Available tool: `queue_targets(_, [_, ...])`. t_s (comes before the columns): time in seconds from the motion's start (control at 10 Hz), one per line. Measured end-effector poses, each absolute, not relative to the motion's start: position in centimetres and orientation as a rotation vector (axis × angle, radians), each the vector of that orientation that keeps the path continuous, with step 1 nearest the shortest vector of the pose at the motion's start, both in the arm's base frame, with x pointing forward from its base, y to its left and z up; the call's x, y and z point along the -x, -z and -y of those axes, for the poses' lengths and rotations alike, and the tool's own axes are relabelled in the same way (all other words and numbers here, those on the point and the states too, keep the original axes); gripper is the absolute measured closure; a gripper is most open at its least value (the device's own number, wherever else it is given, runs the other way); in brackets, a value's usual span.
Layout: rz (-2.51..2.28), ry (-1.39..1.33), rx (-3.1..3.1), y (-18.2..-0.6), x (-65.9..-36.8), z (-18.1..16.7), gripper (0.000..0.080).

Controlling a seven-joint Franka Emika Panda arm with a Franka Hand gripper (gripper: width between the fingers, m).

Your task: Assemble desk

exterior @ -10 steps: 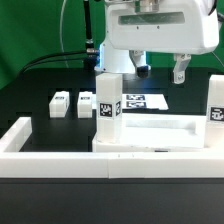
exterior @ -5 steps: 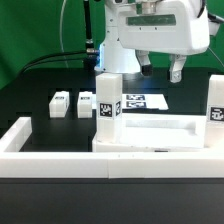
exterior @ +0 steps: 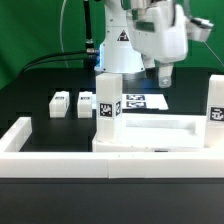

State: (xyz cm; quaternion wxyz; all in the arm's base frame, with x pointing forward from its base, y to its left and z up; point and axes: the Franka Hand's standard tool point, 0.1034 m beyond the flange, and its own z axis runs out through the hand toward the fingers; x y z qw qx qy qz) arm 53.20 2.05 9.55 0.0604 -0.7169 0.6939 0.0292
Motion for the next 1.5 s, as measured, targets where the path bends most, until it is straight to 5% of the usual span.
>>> queue_targets(0.4, [-2.327,-0.135,1.916,-8.8,-52.9,-2.2,0.0150])
queue_targets(1.5, [-2.369,-0.229,2.051,-1.6,-50.1,-1.5,0.0150])
